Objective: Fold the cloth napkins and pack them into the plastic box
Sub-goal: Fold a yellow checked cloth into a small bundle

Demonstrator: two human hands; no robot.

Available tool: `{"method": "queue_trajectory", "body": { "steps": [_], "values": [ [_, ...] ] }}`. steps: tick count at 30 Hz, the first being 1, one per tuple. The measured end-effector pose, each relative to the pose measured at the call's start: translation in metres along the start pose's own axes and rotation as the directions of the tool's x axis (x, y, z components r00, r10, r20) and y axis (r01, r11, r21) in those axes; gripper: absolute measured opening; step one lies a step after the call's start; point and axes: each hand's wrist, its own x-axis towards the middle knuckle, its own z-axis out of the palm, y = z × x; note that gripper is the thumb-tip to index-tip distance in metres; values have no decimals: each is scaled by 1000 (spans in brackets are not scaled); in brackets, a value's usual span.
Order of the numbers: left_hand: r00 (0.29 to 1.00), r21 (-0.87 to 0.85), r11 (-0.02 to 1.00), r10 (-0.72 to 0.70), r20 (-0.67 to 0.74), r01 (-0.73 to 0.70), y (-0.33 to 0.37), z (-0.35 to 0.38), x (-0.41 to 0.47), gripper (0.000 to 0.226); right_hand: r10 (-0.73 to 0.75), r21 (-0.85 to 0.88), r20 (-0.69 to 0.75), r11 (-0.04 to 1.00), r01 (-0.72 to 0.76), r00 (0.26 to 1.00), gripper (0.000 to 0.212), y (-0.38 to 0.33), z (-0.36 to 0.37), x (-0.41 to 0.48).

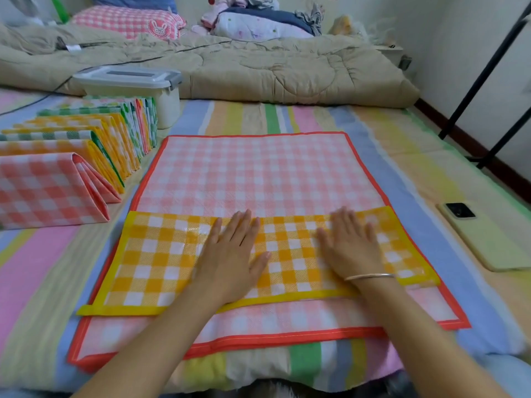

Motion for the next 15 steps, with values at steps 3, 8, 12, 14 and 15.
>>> {"method": "queue_trajectory", "body": {
  "steps": [3,8,12,14,15],
  "values": [
    [1000,-13,1000,6,12,-6,-1,0,0,100,141,20,20,990,-141,990,79,31,-4,4],
    [1000,-342,940,-9,-9,5,-22,-12,-1,62,134,12,-15,991,-134,991,82,30,5,5],
    [966,-75,963,-259,-4,258,-73,-19,-23,80,135,-3,-5,991,-135,991,82,32,4,6],
    [917,-4,917,-398,41,398,-86,-21,-34,99,133,-9,-3,991,-133,991,82,32,5,6],
    [900,-9,901,-433,60,434,-87,-20,-37,102,133,-12,-4,991,-134,991,82,32,4,6]
  ]
}}
